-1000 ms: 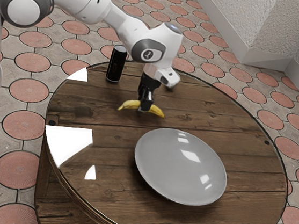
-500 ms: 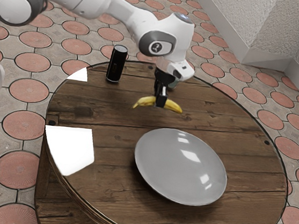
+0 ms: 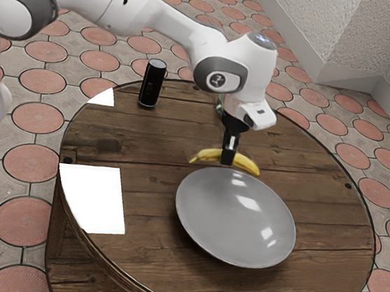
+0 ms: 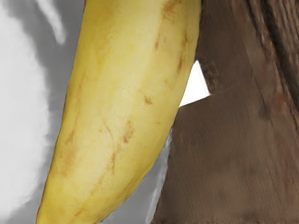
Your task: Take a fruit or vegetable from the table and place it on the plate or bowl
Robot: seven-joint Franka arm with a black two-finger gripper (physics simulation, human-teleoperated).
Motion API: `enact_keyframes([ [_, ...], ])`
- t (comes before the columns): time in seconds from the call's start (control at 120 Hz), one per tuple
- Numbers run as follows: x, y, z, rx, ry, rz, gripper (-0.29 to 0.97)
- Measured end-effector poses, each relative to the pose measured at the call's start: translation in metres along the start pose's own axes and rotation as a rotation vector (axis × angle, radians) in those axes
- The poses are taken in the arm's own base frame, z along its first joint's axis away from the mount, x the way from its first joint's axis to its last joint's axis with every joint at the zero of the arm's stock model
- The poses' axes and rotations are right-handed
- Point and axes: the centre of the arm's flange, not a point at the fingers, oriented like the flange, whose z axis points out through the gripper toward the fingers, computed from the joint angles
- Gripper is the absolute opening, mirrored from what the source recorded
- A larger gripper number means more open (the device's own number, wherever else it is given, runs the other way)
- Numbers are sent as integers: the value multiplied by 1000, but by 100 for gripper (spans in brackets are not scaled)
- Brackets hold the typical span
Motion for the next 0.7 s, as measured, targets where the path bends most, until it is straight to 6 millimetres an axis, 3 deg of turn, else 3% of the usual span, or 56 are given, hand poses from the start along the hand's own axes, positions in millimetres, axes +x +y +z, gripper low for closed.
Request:
enact_keyframes([
  [0.175,15,42,0,-5,8,74,15],
  [0.5,34,58,-6,0,32,105,15],
  [0.6,36,66,-5,-5,31,119,40],
  [0.7,36,64,-7,-5,34,117,54],
])
